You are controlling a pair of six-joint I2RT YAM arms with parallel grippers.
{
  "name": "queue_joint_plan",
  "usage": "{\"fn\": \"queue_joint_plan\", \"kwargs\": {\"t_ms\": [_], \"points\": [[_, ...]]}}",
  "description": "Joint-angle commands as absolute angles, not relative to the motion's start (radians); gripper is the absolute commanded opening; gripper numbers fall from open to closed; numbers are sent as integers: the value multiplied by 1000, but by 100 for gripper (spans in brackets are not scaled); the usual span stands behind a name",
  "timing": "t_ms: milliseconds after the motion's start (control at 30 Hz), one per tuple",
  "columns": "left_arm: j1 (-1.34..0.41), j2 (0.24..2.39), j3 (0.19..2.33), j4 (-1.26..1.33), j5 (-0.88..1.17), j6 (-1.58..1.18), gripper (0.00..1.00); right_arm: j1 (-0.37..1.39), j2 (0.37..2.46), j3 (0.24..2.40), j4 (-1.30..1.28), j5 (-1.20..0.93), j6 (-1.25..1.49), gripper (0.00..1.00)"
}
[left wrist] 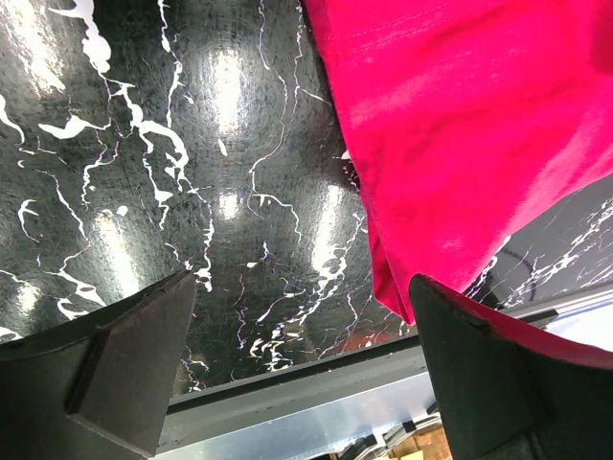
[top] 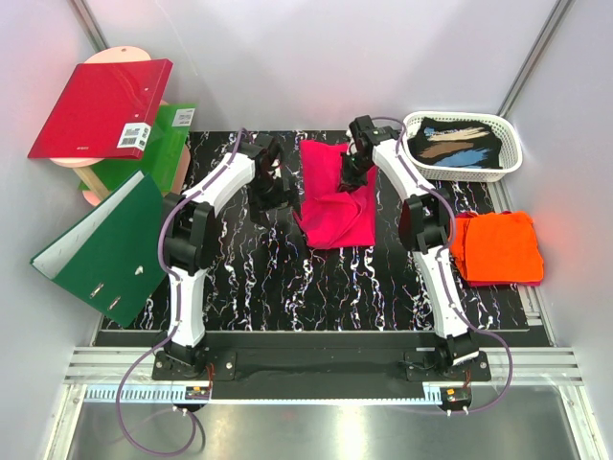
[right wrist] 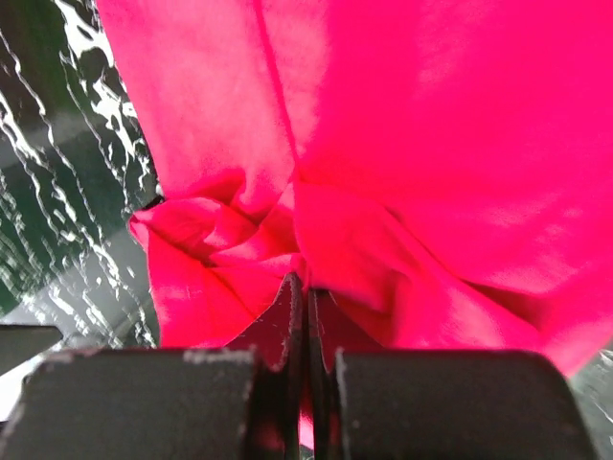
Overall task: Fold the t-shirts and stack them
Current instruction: Fold the folded rectangular tshirt in 1/3 of the way
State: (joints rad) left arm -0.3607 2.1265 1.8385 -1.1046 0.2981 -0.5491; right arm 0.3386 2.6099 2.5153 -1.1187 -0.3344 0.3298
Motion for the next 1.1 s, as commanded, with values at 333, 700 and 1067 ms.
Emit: {"fn": "queue_joint_plan", "kwargs": {"t_ms": [333,700,1067], "points": [[-354,2066,1832,-1101,288,-519,99,342,2427,2500,-982,-22,390,0],[-353,2060,1851,-1114,290,-506,99,333,2508,2448,-1063,31,430,64],[-351,2134,1977,-1085,223,-540,99,305,2313,2165,-939,48,370,100]]}}
